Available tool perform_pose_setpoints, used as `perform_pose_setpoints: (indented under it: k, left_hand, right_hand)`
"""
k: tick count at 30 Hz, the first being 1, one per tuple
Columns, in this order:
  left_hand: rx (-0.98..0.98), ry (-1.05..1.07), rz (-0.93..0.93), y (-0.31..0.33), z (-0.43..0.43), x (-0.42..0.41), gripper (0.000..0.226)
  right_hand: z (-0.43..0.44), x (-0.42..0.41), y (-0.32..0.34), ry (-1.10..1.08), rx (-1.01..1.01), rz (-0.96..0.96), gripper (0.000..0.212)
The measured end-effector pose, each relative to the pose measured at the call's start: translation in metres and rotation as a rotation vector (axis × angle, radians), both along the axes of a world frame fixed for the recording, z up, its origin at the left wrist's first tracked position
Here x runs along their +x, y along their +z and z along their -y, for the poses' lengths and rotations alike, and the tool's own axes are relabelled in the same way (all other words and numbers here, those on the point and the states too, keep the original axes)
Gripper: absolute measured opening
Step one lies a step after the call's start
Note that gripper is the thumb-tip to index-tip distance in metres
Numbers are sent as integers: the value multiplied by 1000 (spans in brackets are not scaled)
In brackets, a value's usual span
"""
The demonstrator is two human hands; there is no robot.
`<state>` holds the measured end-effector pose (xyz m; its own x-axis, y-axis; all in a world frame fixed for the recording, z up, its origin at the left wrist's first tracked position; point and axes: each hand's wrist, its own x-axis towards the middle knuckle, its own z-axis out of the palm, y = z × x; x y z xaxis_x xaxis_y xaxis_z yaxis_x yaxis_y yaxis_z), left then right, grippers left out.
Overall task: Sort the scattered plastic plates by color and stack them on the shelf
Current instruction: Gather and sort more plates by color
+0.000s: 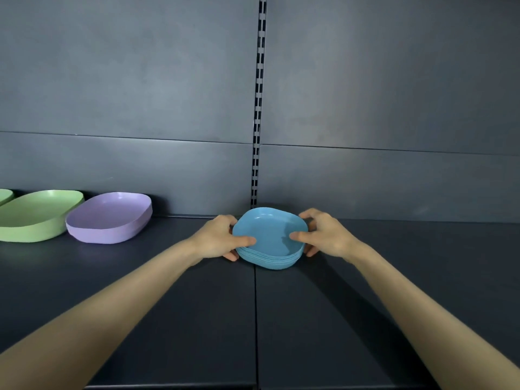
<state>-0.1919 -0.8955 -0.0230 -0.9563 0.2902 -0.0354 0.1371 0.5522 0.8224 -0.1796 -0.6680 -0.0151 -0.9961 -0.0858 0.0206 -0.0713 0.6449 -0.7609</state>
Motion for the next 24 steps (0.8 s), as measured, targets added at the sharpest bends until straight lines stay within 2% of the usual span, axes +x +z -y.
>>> perform_pose_setpoints:
  k: [3, 6, 12, 17, 24]
  left_hand:
    - [71, 49, -9, -4, 4, 5, 23]
    - [165, 145, -49, -6, 13, 13, 29]
    - [288, 313, -173, -3, 44, 32, 22]
    - [316, 341, -220, -1, 80, 32, 21]
    - [320, 300, -172, 0, 139, 14, 24]
  right_hand:
    - [5, 2, -1, -29, -87, -26, 43]
    - [17, 2, -1, -37, -164, -94, 34]
    - [54, 3, 4, -21, -282, -187, 27]
    - [91, -2, 10, 36, -313, -213, 32]
    - [150, -23, 7, 11, -323, -183, 33]
